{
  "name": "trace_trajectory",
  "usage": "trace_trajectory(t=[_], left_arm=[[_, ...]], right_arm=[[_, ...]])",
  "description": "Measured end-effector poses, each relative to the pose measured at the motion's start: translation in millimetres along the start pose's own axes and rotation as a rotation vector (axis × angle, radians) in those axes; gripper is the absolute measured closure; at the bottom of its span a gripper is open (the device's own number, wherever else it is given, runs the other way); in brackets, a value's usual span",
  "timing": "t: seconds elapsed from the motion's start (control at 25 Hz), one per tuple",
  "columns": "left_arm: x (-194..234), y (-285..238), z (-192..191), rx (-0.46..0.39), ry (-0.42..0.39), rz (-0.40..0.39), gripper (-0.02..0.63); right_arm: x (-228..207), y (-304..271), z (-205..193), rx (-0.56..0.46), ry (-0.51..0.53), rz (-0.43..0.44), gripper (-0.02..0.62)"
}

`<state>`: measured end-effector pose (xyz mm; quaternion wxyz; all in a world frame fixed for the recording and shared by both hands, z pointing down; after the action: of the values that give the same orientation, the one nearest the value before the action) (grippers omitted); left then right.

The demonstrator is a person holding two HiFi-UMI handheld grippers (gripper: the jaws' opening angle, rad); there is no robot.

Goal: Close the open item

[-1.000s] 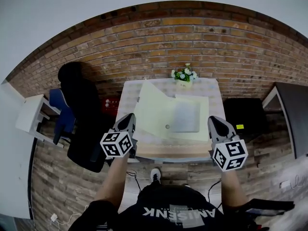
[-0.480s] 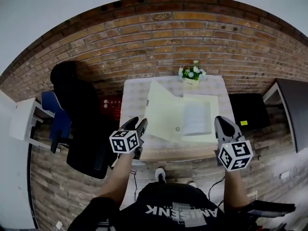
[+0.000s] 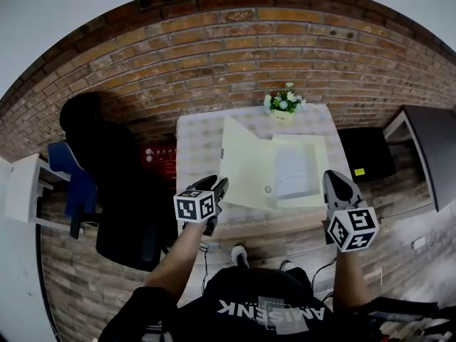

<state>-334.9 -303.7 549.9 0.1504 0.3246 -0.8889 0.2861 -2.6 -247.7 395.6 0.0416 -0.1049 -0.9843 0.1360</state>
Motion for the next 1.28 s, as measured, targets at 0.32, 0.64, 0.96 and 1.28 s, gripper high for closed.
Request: trace_trajectory(t=[0.32,0.64,0.96,1.28], left_arm=[[-6,-10,-2,0.032,0.005,-0.045,0.551],[-56,-25,10,-0.007,0.001,-0.061,0.563],[-107,-47,14,-0.026,0.002,-0.001,0.568],[-156,-82,19,-0.021,-0.017,0.005,0.566]], right_arm=[[-3,1,-3,0.009,-0.005,-0.028,0.554],[-35,2,1,0.001,-0.017,-0.009,0.554],[-76,5,-1,0.000,-0.026,0.003,0.554],[-119,-1,-13,0.014,-0.056,0.009,0.554]])
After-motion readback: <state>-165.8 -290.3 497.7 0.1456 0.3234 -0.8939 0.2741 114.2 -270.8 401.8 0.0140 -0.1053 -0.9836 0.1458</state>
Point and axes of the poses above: the fingertips, and each gripper's own axes: y backward along the fingers, x to its left, z out of its top, the point moved 6 cm from there along y, backward along the fingers, and after that the axes turned 8 degrees about -z, right-handed, at the moved point
